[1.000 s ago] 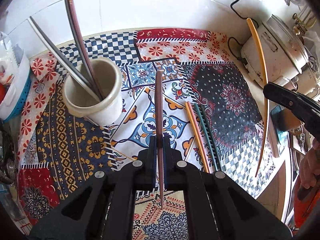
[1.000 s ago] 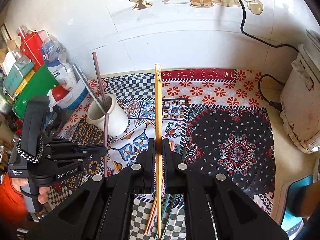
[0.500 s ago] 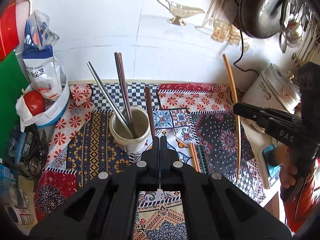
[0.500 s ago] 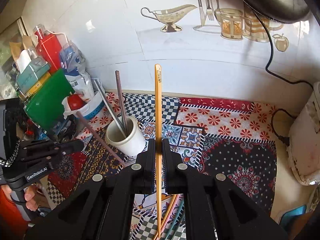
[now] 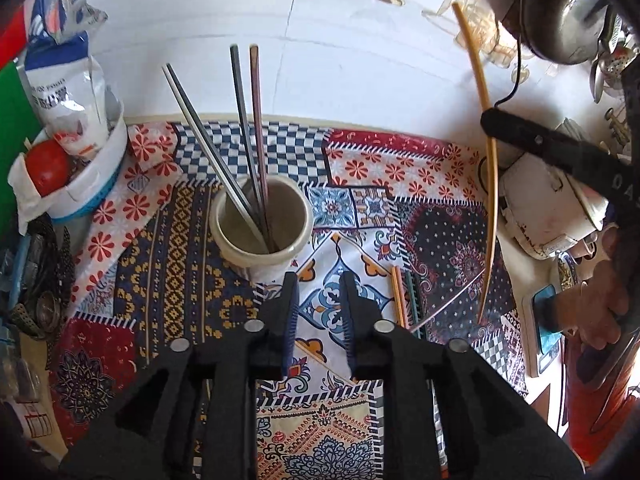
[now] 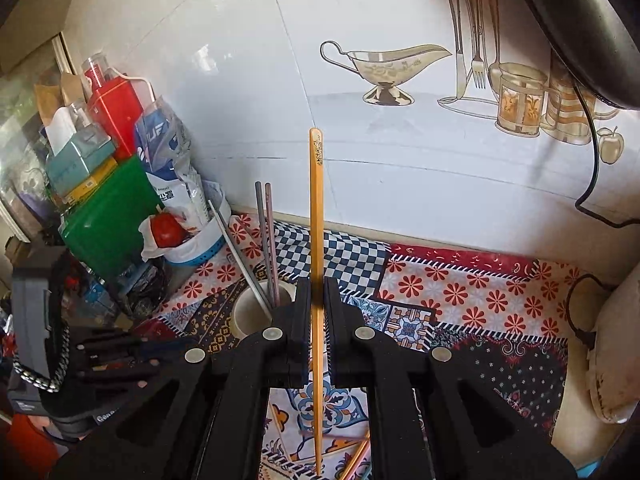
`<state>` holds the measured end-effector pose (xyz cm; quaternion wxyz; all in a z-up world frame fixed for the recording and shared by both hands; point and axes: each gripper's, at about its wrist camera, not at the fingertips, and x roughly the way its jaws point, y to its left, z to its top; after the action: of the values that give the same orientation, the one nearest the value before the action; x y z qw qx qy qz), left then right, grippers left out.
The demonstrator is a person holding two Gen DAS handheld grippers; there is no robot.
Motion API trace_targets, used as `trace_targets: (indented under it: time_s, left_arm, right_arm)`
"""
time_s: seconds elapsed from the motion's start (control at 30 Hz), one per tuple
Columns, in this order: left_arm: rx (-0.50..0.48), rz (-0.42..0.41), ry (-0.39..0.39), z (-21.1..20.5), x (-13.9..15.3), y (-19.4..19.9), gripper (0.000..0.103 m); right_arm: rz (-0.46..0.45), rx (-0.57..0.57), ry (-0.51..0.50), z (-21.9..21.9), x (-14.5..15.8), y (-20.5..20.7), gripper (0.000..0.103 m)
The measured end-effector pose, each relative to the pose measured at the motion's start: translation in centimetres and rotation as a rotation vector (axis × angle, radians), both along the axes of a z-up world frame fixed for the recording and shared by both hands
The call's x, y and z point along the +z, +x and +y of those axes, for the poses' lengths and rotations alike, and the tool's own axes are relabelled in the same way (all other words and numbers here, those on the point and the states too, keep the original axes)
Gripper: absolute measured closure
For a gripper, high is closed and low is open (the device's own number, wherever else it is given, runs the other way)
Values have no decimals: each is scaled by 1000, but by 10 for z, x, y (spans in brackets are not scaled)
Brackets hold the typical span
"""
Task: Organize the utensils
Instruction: 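Lift both chopsticks and carry them toward the white cup with both tools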
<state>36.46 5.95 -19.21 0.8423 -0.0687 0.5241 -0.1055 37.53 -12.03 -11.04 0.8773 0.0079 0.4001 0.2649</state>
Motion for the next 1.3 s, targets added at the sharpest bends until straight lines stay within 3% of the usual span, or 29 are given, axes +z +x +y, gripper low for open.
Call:
trace_targets:
  time_s: [0.07,0.3,0.63,0.83,1.07,1.2,1.3]
  left_arm:
    - [-20,47,-1,-10,-19,4,72]
    - [-168,194,4,-70,-73,10,72]
    - [-476,233,77,-183,-103,-6,72]
    - [-616,268,129,-229,-128,-14,72]
    - [-688,269,247,-256,-148,-18,89]
    - [-700,260,260,-260,-149,-15,91]
    - [-738,232,272,-269,-152,-14,99]
  right_arm:
    - [8,-9,-8,-5,-4,3,97]
    - [44,-105,-60,-47,-25,5,97]
    - [140,-338,-93,-148,-60,-25,97]
    - [212,-449,-72,-191,-79,-49,97]
    - [250,-494,-46,-210,-90,-69,97]
    - [248,-493,-41,-210,-90,-71,97]
    - [241,-487,-42,-208,-88,-70,97]
